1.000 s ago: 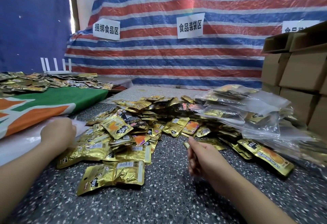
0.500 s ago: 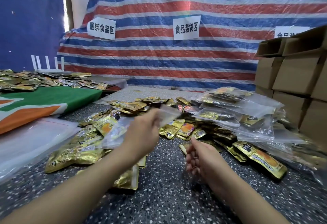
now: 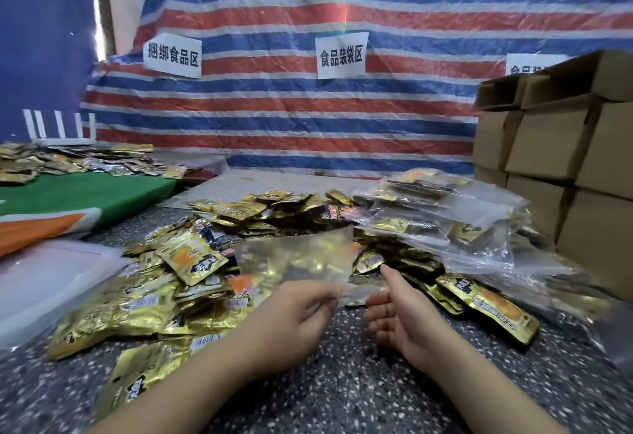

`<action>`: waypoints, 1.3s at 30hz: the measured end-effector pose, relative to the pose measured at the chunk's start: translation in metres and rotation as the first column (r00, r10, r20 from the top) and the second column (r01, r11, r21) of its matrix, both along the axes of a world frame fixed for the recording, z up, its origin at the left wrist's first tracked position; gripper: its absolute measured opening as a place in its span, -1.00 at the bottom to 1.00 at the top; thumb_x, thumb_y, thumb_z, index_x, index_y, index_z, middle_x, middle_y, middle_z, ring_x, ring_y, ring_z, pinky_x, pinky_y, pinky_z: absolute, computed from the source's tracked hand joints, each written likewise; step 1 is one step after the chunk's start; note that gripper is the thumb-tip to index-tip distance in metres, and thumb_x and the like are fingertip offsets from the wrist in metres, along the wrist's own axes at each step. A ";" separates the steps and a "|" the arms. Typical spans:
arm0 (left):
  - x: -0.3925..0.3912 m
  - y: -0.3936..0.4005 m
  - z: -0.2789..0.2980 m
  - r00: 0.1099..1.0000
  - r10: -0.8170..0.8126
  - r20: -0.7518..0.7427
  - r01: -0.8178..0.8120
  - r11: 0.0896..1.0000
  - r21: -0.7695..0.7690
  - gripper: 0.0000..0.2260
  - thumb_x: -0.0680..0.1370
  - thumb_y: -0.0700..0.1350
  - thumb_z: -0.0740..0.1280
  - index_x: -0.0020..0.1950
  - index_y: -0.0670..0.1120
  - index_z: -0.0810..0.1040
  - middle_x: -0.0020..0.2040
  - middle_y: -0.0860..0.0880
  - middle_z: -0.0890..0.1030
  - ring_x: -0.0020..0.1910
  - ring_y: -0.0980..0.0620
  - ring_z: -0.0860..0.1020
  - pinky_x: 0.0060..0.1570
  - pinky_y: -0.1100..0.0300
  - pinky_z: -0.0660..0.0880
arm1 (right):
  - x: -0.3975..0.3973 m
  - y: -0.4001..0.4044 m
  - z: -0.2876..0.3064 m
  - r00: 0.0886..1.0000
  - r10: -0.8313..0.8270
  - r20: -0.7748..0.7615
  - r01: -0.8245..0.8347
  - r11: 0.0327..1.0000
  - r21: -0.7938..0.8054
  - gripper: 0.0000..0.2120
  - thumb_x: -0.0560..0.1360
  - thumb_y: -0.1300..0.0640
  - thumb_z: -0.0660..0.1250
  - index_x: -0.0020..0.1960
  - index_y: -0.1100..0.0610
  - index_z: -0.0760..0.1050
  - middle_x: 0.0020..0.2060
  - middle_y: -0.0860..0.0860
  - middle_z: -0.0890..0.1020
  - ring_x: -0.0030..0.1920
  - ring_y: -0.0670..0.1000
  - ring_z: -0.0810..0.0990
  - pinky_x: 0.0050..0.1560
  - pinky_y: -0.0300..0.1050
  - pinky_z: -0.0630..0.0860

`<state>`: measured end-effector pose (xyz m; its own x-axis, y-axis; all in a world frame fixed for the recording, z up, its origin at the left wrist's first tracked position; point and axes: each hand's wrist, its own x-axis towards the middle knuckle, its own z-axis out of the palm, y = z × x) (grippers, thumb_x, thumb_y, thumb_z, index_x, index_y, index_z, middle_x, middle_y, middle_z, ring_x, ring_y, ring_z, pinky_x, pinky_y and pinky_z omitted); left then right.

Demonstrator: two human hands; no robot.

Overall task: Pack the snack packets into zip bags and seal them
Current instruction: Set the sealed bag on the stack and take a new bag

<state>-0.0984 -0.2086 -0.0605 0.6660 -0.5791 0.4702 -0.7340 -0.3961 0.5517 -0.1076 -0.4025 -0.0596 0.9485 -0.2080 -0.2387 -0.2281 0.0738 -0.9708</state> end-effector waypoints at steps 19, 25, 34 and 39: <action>-0.001 0.001 -0.002 0.999 -0.035 0.013 0.031 0.977 0.211 -0.69 0.65 0.02 0.23 0.39 0.14 0.50 0.29 0.38 0.43 0.25 0.58 0.27 0.20 0.66 0.11 | -0.008 -0.004 0.010 0.997 0.082 0.000 -0.081 0.989 -0.125 -0.76 0.57 0.26 0.23 -0.27 0.17 0.47 -0.55 0.00 0.49 -0.56 -0.05 0.44 -0.54 -0.23 0.31; 0.001 0.000 -0.005 1.000 0.019 -0.016 -0.016 0.978 0.206 -0.55 0.58 0.31 0.12 0.36 0.15 0.47 0.31 0.32 0.46 0.24 0.49 0.34 0.19 0.49 0.28 | -0.011 -0.004 0.013 0.975 -0.007 0.221 0.033 0.993 -0.112 -0.73 0.60 0.29 0.17 -0.20 0.24 0.56 -0.42 0.08 0.60 -0.49 -0.05 0.50 -0.48 -0.21 0.36; 0.003 -0.002 -0.005 0.980 0.116 -0.163 -0.112 0.993 0.032 -0.48 0.61 0.23 0.14 0.52 0.34 0.01 0.21 0.31 0.45 0.07 0.40 0.51 0.07 0.38 0.45 | -0.024 -0.006 0.018 0.621 0.027 0.783 0.597 0.632 -0.494 -0.91 0.59 0.17 0.33 -0.09 0.09 0.56 -0.31 -0.06 0.59 -0.33 -0.09 0.56 -0.36 -0.17 0.46; 0.003 -0.006 -0.002 0.957 0.077 -0.281 -0.146 0.961 -0.233 -0.76 0.61 0.11 0.25 0.27 0.25 0.35 0.15 0.20 0.56 0.00 0.30 0.61 -0.09 0.37 0.54 | -0.026 0.006 0.013 0.586 0.292 0.756 0.550 0.542 -0.636 -0.92 0.55 0.19 0.39 -0.12 0.10 0.60 -0.31 -0.13 0.58 -0.32 -0.14 0.52 -0.34 -0.13 0.47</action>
<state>-0.0957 -0.2149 -0.0622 0.8404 -0.3809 0.3855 -0.5049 -0.2917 0.8124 -0.1337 -0.3967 -0.0471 0.5837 -0.0240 0.8116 0.4844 -0.7919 -0.3718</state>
